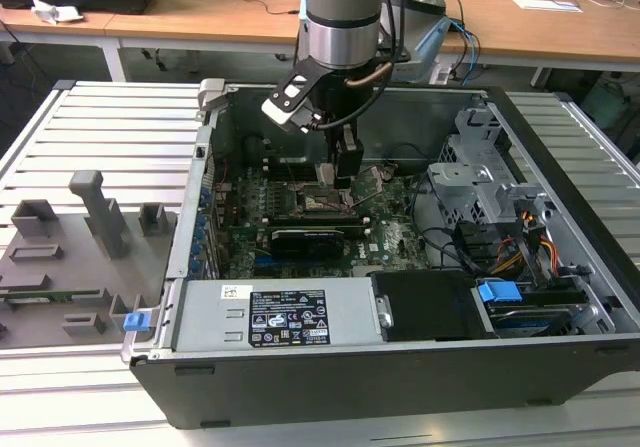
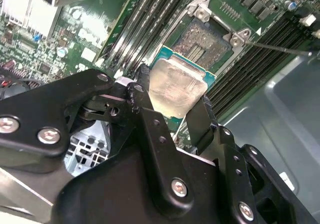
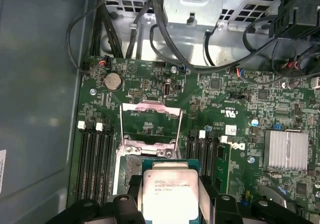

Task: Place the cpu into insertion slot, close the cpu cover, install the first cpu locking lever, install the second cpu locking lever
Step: 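Place the cpu into insertion slot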

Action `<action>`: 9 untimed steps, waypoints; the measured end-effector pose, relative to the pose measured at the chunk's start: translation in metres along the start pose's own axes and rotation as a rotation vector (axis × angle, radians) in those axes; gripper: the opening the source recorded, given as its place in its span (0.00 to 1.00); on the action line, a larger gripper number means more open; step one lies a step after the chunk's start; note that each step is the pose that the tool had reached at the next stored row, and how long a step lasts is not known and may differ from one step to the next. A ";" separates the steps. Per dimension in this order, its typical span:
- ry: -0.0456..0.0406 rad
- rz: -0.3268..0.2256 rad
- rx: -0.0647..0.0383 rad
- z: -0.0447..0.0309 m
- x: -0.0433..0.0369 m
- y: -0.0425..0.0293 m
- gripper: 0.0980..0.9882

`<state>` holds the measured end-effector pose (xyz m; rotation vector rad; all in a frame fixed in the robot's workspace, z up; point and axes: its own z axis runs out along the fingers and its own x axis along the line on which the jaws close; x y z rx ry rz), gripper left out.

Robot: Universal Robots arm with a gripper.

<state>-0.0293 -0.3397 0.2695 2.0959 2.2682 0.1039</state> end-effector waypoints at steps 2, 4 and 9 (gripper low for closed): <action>-0.0014 0.016 0.000 0.0074 0.0026 -0.0027 0.49; -0.0027 0.032 0.000 0.0112 0.0034 -0.0031 0.49; -0.0034 0.040 0.000 0.0226 0.0116 -0.0072 0.49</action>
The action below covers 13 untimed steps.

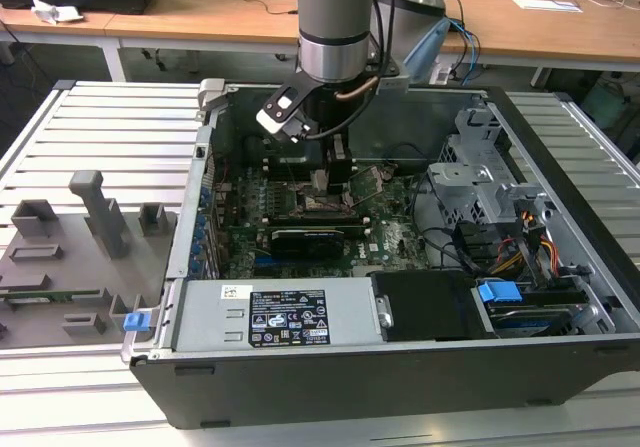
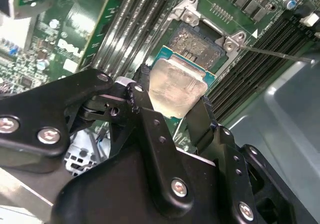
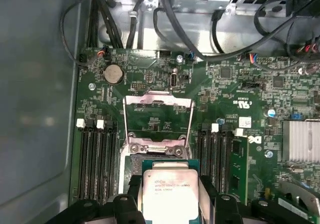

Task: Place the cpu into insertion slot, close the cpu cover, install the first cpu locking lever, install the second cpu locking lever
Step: 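Place the cpu into insertion slot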

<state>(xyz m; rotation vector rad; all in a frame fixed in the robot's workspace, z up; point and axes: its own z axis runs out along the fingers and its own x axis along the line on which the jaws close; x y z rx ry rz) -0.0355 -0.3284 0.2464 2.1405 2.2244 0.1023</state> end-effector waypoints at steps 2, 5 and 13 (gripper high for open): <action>-0.0002 0.000 0.000 0.0052 0.0029 -0.0039 0.49; -0.0006 0.005 0.000 0.0117 0.0073 -0.0069 0.49; -0.0027 0.030 0.000 0.0237 0.0102 -0.0089 0.49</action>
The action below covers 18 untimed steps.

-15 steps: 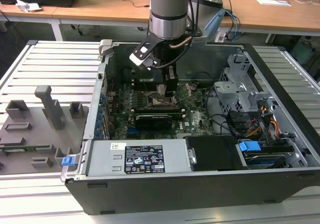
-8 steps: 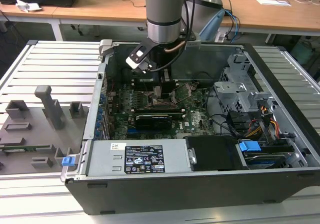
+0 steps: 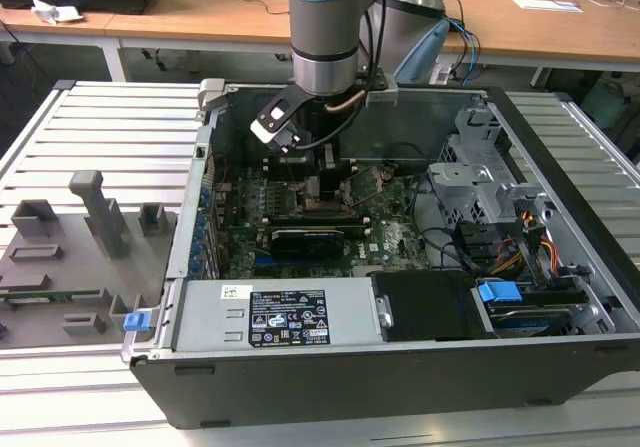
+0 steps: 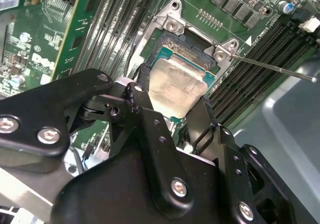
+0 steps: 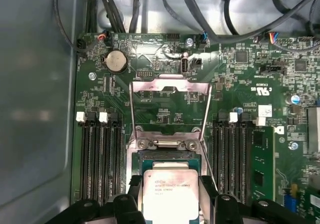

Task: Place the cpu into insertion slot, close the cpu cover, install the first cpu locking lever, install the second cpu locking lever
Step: 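Place the cpu into insertion slot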

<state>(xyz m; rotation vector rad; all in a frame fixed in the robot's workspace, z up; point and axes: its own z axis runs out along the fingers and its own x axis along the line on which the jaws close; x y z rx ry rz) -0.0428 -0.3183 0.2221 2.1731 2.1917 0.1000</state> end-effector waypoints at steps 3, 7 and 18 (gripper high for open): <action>-0.0002 0.000 0.000 0.0041 0.0003 -0.0004 0.49; -0.0061 0.002 0.000 0.0092 0.0007 -0.0008 0.49; -0.0090 0.023 0.000 0.0143 0.0008 -0.0012 0.49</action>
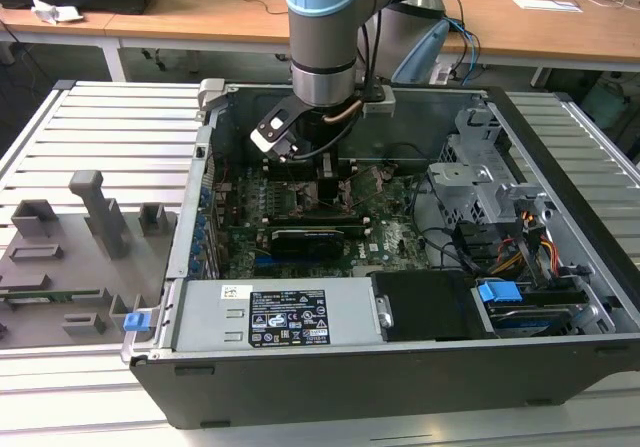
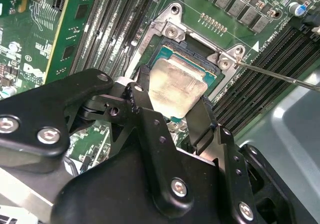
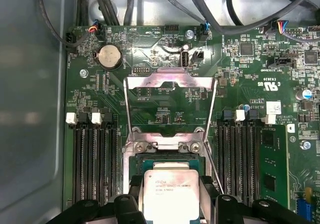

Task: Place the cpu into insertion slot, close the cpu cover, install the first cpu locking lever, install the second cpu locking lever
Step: 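Place the cpu into insertion slot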

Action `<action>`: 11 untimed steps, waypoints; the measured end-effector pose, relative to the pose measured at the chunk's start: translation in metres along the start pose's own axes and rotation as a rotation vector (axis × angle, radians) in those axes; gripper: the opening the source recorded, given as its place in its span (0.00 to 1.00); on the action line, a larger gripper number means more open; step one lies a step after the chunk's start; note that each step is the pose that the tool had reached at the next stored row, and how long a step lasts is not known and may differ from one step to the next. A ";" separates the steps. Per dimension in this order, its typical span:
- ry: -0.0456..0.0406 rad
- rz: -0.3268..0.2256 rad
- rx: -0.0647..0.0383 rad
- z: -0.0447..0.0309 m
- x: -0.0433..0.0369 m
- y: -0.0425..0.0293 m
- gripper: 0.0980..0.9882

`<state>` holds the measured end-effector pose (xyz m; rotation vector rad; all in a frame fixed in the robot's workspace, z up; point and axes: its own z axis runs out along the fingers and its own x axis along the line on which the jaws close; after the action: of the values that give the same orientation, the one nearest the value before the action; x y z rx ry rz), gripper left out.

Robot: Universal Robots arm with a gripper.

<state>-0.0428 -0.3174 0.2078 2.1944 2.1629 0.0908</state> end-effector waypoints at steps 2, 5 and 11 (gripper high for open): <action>-0.0002 0.001 0.000 0.0016 0.0000 -0.0001 0.49; -0.0004 0.002 0.000 0.0034 0.0005 -0.0004 0.49; -0.0003 0.002 0.000 0.0044 0.0014 -0.0004 0.49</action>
<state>-0.0428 -0.3159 0.2034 2.1967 2.1605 0.0904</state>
